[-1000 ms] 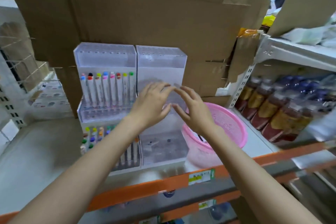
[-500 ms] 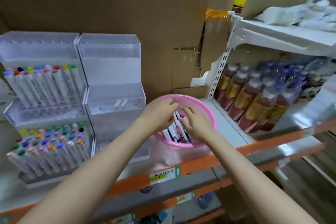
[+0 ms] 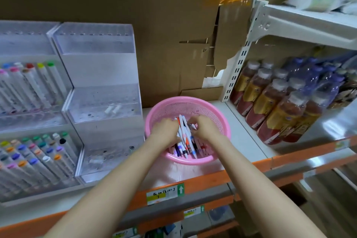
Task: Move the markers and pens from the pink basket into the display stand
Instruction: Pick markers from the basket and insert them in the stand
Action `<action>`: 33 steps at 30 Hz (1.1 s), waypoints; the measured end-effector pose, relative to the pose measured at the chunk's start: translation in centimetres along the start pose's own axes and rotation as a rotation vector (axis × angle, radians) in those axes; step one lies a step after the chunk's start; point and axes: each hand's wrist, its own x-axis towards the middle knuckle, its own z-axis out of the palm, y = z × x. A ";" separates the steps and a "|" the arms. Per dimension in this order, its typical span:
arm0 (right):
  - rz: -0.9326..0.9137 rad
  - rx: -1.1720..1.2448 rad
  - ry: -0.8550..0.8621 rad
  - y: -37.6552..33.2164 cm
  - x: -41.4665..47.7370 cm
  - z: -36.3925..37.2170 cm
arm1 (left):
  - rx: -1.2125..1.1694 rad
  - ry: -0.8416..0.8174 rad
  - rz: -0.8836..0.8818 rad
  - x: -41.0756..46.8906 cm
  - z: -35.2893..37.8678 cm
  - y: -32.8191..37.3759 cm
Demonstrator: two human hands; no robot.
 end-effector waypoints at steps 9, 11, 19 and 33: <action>0.150 0.178 0.047 0.3 -0.2 0.1 | -0.292 0.024 -0.064 -0.2 -0.4 -0.2; 0.174 0.210 0.038 0.2 -0.3 0.0 | -0.353 0.014 -0.088 -0.2 -0.7 -0.2; 0.211 0.285 0.001 0.2 -0.6 -0.2 | -0.405 0.007 -0.082 -0.7 -1.1 -0.1; 0.119 0.297 0.116 0.2 -0.8 0.3 | -0.531 0.062 -0.119 -0.7 -1.2 -0.1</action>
